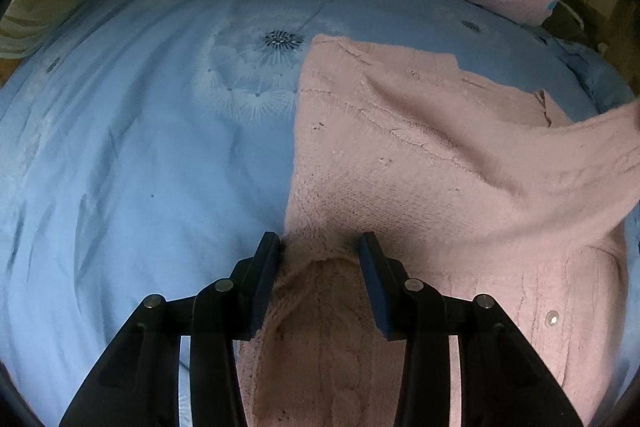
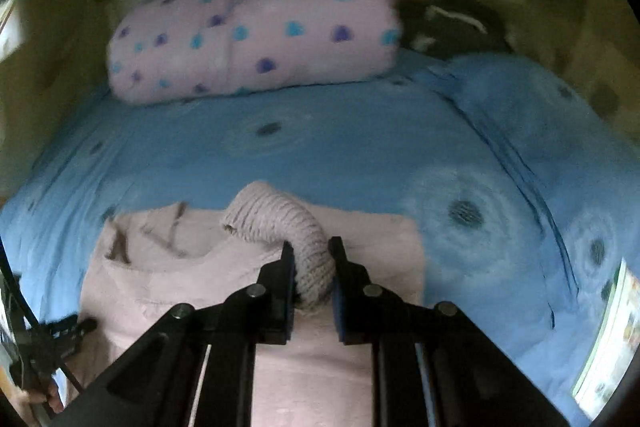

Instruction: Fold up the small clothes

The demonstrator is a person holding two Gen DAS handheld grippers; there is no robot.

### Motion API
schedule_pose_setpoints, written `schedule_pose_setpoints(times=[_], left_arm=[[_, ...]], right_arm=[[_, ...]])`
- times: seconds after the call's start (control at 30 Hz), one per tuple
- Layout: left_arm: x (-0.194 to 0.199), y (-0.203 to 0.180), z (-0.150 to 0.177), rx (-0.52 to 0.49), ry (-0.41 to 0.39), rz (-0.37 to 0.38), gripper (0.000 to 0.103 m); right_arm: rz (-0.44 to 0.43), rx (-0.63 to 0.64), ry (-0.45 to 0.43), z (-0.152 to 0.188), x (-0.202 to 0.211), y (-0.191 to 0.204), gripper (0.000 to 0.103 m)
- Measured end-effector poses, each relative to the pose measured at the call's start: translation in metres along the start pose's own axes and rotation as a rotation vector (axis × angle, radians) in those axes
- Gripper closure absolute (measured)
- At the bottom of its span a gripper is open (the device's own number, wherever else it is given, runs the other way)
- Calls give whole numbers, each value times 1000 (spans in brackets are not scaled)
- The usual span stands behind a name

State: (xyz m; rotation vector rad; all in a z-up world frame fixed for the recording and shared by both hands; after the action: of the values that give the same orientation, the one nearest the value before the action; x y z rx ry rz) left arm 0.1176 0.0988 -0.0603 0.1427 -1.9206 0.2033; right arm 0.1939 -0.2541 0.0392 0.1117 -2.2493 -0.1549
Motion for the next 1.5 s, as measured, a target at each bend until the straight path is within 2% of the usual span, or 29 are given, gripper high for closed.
schedule_pose_setpoints(times=[0.13,0.27,0.3,0.37,0.43,0.47,0.5,0.57,0.73,0.93,1.13,1.3,1.5], left_arm=[[-3,1,0,-4,-2,-1,65],[-4,0,0,-12,-5,-14,65],[-4,-1,0,-15,-6,-17,65],[-5,-2,0,-20,-7,-19,64],[-5,-1,0,-21,-6,-20,64],[-6,-1,0,-20,-5,-20,63],[-6,-1,0,-18,-4,-19,63],[-6,-1,-1,-15,-4,-19,63],[-5,-1,-1,-19,-19,-13,63],[2,0,2,-27,-44,4,63],[31,-7,16,-72,-105,44,63],[41,-15,43,-130,-49,34,63],[86,-28,89,-224,-72,-9,63]], right_arm=[[-35,-120,69,26,-37,-45,88],[-40,-163,207,70,-87,-70,85],[-40,-165,208,75,-92,-72,85],[-47,-149,176,77,-90,-73,84],[-34,-136,180,78,-87,-73,82],[-16,-130,179,77,-85,-74,78],[28,-128,172,77,-80,-79,66],[112,-145,138,76,-70,-93,57],[82,-189,160,86,-51,-107,57],[42,-139,160,118,-8,-89,55],[-16,-48,163,161,38,-55,44],[-56,44,192,203,68,-22,43],[-102,73,194,241,95,8,42]])
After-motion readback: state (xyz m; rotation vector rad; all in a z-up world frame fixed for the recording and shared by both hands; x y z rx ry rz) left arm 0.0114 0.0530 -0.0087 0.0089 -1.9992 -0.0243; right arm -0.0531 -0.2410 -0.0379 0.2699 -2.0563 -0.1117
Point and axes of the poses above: each gripper's, at about its wrist camera, not at the fingertips, and x roughly against the way its jaws point, y to its left, z to its underside, the point moved 7 cm from there along -x, roughly the way its jaws point, and after that the axes turned 8 degrees about y, right-handed, at the moved point
